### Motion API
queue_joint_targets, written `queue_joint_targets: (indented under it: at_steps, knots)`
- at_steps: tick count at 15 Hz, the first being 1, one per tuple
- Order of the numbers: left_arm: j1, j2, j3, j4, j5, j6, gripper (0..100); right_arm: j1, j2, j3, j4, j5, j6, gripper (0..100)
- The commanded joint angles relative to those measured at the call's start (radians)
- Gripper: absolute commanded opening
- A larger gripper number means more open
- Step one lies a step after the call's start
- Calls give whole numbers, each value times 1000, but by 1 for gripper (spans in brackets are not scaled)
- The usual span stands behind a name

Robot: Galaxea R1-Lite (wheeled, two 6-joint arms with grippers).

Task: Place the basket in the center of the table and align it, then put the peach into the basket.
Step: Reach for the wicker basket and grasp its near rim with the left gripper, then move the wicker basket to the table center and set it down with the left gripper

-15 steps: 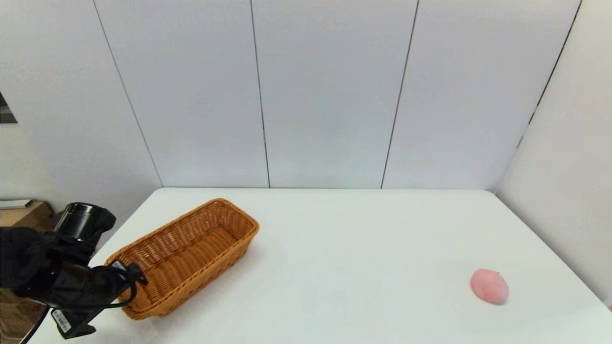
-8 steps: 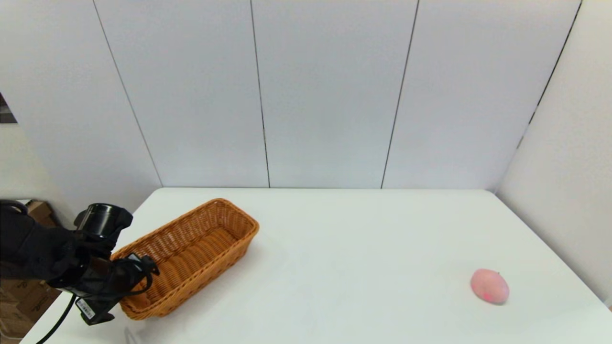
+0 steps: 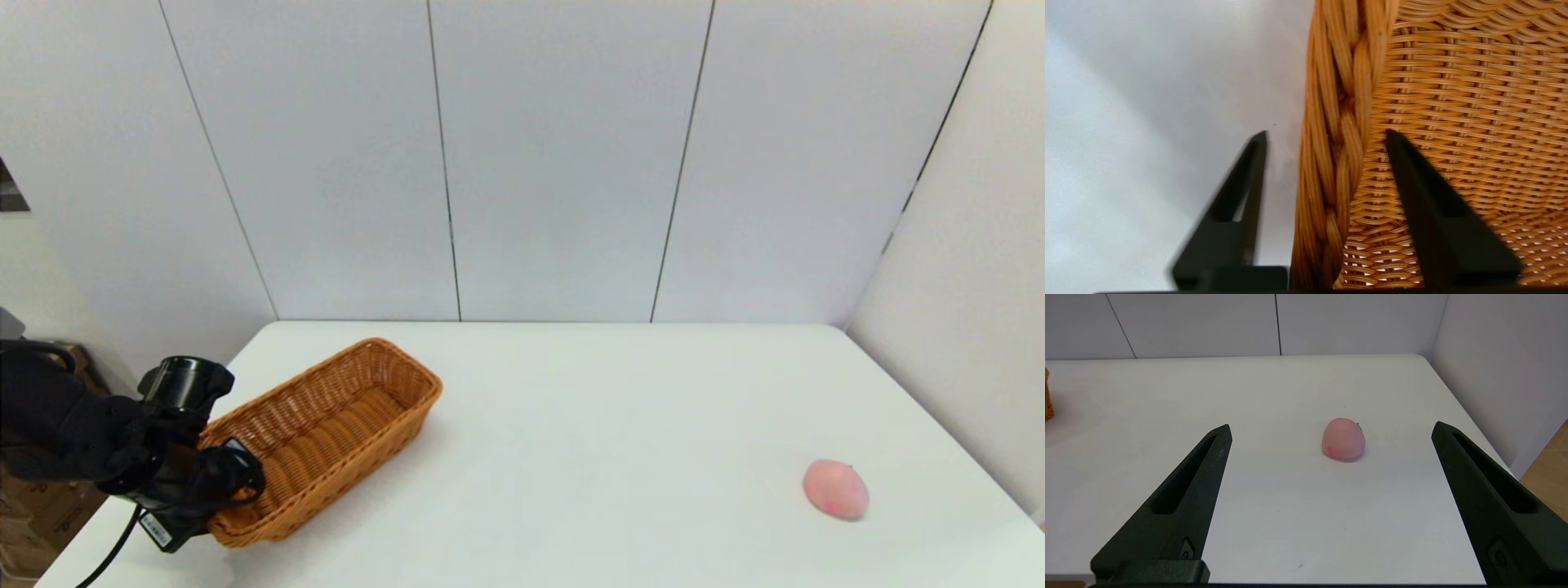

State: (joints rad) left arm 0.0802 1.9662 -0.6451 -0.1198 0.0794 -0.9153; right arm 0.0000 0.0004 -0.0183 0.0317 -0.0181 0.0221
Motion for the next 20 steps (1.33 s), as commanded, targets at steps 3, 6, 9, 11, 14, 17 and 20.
queue_joint_targets:
  at_steps: [3, 6, 9, 11, 14, 17, 20]
  knots:
    - [1, -33, 10, -1, -1, -7, 0, 0, -2, 0, 1, 0, 1, 100]
    - [-8, -98, 10, 5, -3, 3, 0, 0, -2, 0, 1, 0, 1, 100]
    - [-112, -242, 7, 32, -6, -8, 0, 0, -2, 0, 1, 0, 1, 100]
    - [-217, -331, -16, 68, -6, -14, 0, 0, -2, 0, 1, 0, 1, 100]
    - [-361, -383, -96, 144, -7, -33, 0, 0, -2, 0, 1, 0, 1, 100]
    - [-479, -348, -160, 147, -7, -31, 0, 0, -2, 0, 1, 0, 1, 100]
    - [-534, -254, -226, 147, -7, -57, 0, 0, -2, 0, 1, 0, 1, 100]
